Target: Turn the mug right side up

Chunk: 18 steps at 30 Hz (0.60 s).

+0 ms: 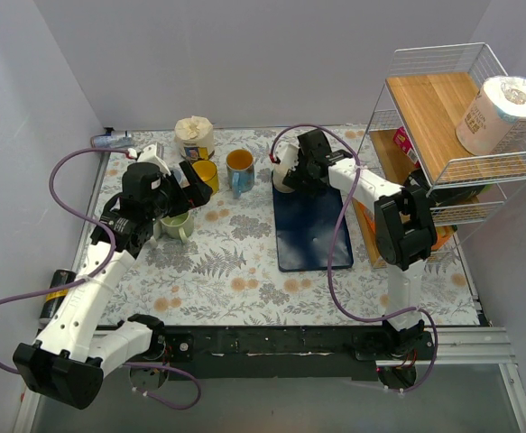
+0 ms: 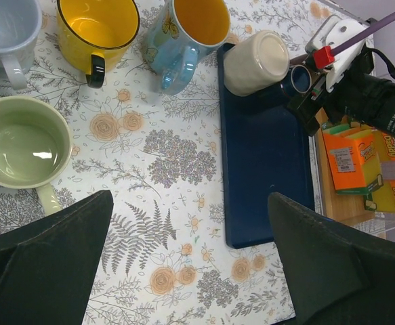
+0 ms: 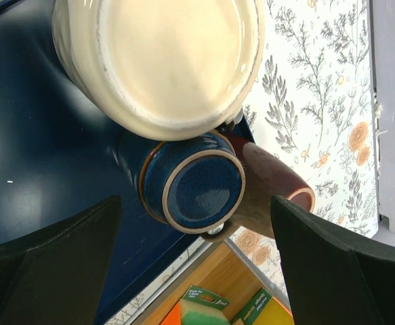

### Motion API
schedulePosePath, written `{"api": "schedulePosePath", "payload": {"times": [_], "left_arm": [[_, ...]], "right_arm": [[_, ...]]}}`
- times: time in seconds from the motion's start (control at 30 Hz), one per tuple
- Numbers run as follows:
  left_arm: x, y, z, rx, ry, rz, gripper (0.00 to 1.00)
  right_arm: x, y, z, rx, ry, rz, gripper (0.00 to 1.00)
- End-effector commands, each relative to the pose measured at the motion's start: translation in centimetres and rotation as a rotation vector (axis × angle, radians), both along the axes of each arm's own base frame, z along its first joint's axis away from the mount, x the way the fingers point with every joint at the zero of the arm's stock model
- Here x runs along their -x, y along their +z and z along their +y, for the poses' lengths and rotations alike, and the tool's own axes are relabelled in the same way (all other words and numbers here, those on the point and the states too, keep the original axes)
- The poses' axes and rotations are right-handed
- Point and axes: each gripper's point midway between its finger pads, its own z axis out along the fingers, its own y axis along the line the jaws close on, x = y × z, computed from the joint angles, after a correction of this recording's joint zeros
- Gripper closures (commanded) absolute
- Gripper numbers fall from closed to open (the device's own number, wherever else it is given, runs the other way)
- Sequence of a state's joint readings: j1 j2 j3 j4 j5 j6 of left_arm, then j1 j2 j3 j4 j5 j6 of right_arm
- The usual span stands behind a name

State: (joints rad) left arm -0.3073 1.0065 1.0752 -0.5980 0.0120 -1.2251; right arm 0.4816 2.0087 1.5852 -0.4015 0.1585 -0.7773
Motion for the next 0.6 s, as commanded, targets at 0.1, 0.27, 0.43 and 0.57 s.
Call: {"api": "schedulePosePath", "payload": {"times": [0.1, 0.27, 0.43, 0.57], "left_arm": [[-0.8, 1.6, 0.0, -0.014, -0.009, -0.050, 0.02], [-0.7, 1.1, 0.1, -0.016, -0.009, -0.044, 0.02], [-0.9, 1.0, 0.6, -0.033, 0.017, -0.046, 0.02], [-0.9, 0.8, 0.6, -0.035, 0.017, -0.043, 0.02]], "right_arm": [[-1.6, -1.0, 0.8, -0.008, 0.062, -0.064, 0.04], [-1.9, -1.6, 0.9, -0.018, 0.066, -0.058, 0.04], [-1.6, -2.9, 0.8, -0.019, 0.055, -0.036, 0.07], [-0.9, -3.8, 0.1, 0.000, 0.040, -0.020, 0.14]]}}
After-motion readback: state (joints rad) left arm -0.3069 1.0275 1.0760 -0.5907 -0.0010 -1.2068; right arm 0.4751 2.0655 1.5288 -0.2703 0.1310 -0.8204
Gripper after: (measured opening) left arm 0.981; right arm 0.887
